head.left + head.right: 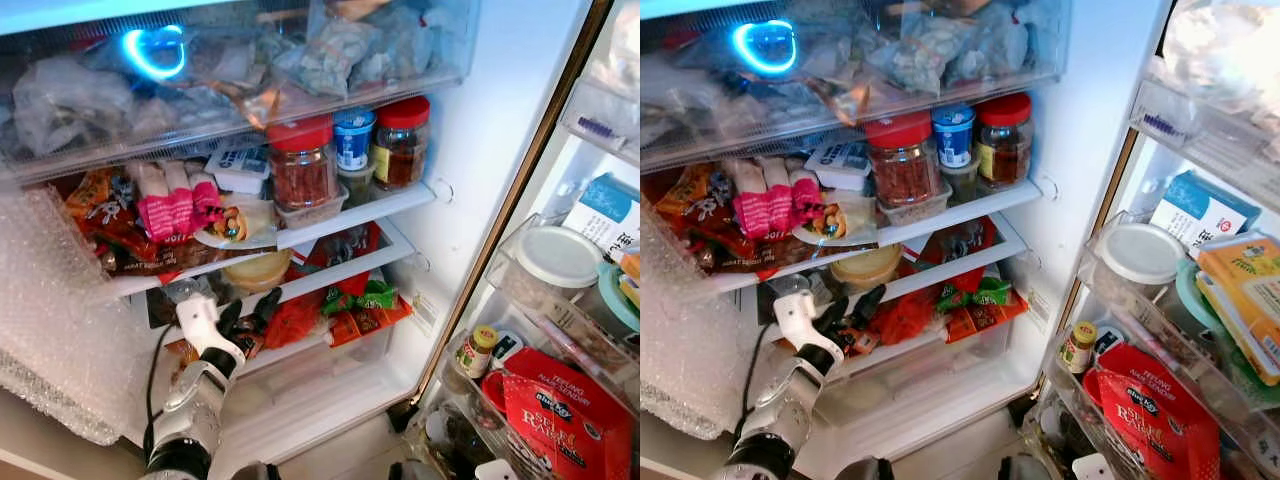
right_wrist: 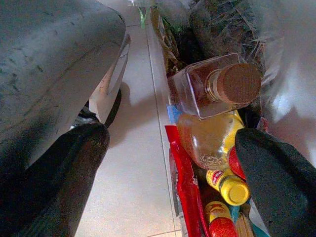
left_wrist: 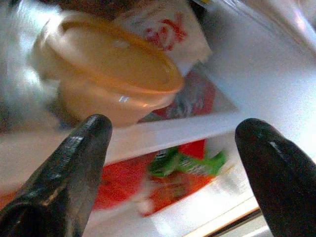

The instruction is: Restocking fridge

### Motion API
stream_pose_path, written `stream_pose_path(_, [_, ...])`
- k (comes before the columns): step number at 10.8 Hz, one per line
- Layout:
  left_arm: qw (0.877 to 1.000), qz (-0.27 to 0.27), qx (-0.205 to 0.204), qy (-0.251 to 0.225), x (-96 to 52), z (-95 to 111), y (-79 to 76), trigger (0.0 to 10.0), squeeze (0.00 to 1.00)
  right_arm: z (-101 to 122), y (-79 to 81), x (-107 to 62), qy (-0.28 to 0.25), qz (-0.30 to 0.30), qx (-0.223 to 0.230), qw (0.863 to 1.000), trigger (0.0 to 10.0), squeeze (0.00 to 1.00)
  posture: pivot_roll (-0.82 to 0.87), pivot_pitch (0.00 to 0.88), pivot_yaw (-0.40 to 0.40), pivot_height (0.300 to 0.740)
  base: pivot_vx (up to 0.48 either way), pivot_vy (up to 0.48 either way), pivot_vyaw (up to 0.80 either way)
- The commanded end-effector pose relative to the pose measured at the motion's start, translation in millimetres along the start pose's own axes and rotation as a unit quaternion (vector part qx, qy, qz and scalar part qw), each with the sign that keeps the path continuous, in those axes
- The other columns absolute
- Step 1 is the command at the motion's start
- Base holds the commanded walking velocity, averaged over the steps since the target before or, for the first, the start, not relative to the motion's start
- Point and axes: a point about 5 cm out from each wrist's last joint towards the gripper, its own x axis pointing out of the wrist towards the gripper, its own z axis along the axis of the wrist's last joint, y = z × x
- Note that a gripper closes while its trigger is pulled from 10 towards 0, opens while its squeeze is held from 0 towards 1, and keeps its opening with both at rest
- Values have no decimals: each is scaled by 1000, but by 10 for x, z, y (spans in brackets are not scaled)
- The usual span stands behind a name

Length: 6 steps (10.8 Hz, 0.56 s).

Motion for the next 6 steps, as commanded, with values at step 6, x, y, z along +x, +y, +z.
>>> stream_pose_path(6, [973,39,228,20,-307,-130,48,10000,0,164,84,28,-31,17,-1,999,10000,0,-76,0,29,646,0,0,0])
